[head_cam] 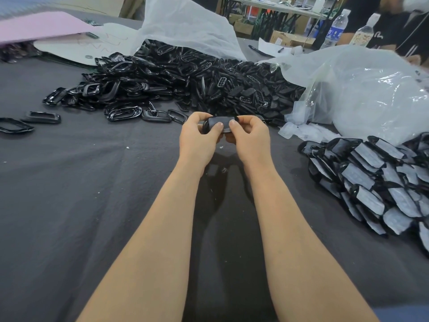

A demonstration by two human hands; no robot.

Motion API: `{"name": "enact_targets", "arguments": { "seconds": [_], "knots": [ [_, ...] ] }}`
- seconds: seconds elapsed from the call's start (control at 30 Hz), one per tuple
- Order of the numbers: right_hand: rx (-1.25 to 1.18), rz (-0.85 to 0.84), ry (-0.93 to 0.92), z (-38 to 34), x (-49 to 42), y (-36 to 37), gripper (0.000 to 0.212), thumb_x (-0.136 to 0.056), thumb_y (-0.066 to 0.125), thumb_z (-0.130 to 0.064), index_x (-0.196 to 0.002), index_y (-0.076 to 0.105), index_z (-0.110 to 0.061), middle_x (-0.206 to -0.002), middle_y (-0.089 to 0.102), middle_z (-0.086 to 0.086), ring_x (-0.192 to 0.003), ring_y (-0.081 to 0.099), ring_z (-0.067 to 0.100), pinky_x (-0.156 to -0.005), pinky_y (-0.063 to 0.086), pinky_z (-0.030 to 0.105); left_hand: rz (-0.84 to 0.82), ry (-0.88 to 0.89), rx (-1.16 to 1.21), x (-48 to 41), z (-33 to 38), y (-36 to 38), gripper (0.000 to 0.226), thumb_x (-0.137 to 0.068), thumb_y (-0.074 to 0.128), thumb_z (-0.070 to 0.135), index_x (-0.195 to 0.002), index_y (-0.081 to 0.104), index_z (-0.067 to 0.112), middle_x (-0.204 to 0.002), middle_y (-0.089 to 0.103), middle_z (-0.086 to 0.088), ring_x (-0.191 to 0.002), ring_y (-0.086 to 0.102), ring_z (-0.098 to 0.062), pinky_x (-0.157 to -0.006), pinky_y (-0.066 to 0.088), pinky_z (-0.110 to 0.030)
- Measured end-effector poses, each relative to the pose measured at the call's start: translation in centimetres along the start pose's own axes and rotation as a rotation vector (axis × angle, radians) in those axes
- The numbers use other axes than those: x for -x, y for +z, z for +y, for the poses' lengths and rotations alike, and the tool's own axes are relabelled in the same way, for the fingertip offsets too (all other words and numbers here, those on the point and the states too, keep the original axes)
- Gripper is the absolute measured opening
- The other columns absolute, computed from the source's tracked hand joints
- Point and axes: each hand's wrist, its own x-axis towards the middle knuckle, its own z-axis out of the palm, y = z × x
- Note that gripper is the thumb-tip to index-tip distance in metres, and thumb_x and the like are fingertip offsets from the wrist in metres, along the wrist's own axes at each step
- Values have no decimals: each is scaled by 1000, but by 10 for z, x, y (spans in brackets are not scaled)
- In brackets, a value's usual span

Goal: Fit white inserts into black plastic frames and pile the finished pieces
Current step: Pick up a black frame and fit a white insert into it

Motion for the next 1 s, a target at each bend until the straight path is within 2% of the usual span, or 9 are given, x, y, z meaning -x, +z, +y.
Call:
{"name": "enact_targets", "arguments": {
  "seconds": [0.17,0.37,0.43,0.5,0.63,0.73,0.83,0.93,1.0],
  "knots": [
    [33,83,22,0,-1,-1,6,-93,58,-13,-98,55,-13,-89,64,5,-85,68,25,-86,55,41,-76,-5,50,-1,-1,2,20,-92,64,10,-107,57,20,-89,71,0,-85,71,-15,-83,58,-31],
    [11,103,9,-5,4,-1,4,-93,57,-13,-96,57,-16,-86,63,2,-83,67,23,-86,55,41,-42,9,17,-2,-2,2,22,-93,59,5,-105,56,23,-96,71,-2,-88,71,-15,-87,57,-34],
    [42,137,-51,-6,5,0,7,-92,57,-12,-96,55,-18,-83,62,-3,-85,65,19,-86,53,31,-9,9,56,-3,-2,2,21,-93,57,3,-106,56,20,-95,70,-3,-80,71,-9,-83,58,-30],
    [127,189,-151,-7,8,-1,10,-89,59,-11,-94,54,-17,-78,58,-9,-76,58,4,-77,45,12,25,21,78,-3,-2,1,21,-93,57,2,-109,57,16,-95,69,-3,-72,69,-2,-79,58,-24],
    [277,200,-275,-9,11,-1,5,-88,62,-10,-93,63,-11,-92,60,3,-70,50,3,-71,38,7,49,55,62,-2,-1,0,20,-92,58,3,-108,59,16,-100,68,-3,-68,68,2,-79,58,-25],
    [317,197,-287,-9,12,1,12,-89,64,-12,-100,66,-8,-101,56,5,-68,49,1,-69,37,2,38,104,10,1,0,2,19,-92,59,5,-102,58,22,-96,68,0,-76,69,-3,-79,58,-26],
    [294,206,-237,-9,12,2,18,-89,64,-15,-106,65,-8,-104,53,3,-71,49,-1,-70,38,0,23,212,-106,4,2,3,21,-93,60,8,-95,54,28,-87,61,12,-80,63,3,-66,51,-8],
    [215,201,-145,-9,10,4,18,-89,64,-15,-106,63,-10,-108,59,7,-80,54,3,-76,43,6,19,299,-206,8,3,5,19,-93,59,10,-99,53,27,-82,55,19,-79,59,3,-67,47,-4],
    [119,194,-70,-9,9,4,13,-89,64,-14,-101,61,-12,-110,62,12,-90,58,13,-85,49,21,14,327,-216,9,3,6,19,-93,59,8,-99,53,26,-83,56,20,-83,61,-3,-72,50,-9]
  ]
}}
